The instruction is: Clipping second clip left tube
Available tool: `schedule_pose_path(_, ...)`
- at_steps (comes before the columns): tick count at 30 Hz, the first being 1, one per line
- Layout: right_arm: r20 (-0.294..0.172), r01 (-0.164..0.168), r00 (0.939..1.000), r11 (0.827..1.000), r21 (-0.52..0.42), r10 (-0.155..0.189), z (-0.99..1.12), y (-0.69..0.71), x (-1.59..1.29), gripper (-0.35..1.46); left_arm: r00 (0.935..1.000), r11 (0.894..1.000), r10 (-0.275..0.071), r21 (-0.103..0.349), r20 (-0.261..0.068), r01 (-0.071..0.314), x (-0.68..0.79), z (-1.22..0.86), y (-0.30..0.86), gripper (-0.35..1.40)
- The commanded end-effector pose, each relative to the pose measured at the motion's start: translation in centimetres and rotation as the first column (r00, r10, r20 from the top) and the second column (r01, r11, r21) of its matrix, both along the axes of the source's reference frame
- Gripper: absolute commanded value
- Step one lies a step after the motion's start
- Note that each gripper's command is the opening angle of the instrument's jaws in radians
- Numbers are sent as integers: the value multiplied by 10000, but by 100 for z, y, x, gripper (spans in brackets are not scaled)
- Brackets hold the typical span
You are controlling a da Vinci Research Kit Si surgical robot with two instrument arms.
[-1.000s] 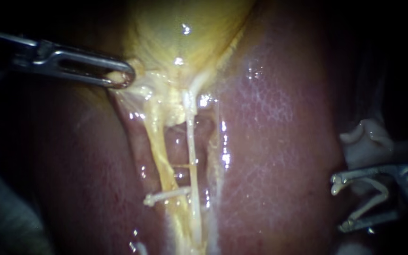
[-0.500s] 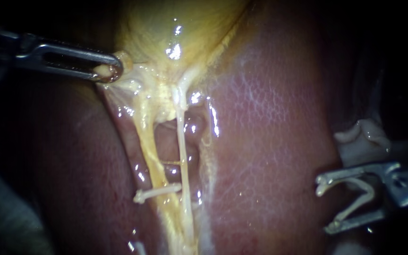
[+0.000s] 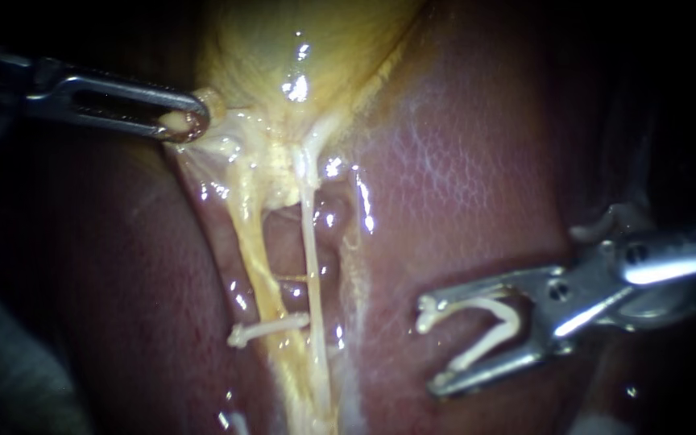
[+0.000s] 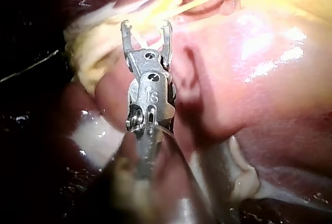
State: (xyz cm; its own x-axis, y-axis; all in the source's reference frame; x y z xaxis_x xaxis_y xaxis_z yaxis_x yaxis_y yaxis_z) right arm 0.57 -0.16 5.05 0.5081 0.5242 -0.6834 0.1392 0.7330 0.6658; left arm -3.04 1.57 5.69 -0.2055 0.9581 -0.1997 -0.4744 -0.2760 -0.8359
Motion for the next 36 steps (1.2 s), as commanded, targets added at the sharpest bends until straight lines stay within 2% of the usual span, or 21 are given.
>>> schedule_pose_path(1, -69, -105, 9999, 9999, 22, 105, 3, 0, 6, 49, 10000, 10000, 1, 0, -1, -1, 0, 0, 0, -35)
schedule_pose_path(6, -51, -445, 9990, 9988, 223, 446, 20, -2, 34, 50, 10000, 10000, 1, 0, -1, -1, 0, 0, 0, -35)
schedule_pose_path(14, 122, -682, 9976, 9959, 590, 676, 52, -3, 62, 50, 10000, 10000, 0, 0, -1, 0, 0, 0, 0, -35)
schedule_pose_path(24, 252, -974, 9951, 9908, 936, 955, 96, -4, 76, 50, 10000, 10000, -1, 0, -2, 1, 0, 0, 0, -35)
schedule_pose_path(30, 279, -1193, 9928, 9851, 1240, 1167, 118, -1, 79, 50, 10000, 10000, -1, 0, -2, 1, 0, 0, 0, -35)
schedule_pose_path(36, 384, -1238, 9921, 9828, 1369, 1196, 133, -3, 80, 50, 10000, 10000, -2, 0, -3, 2, 0, 0, 0, -35)
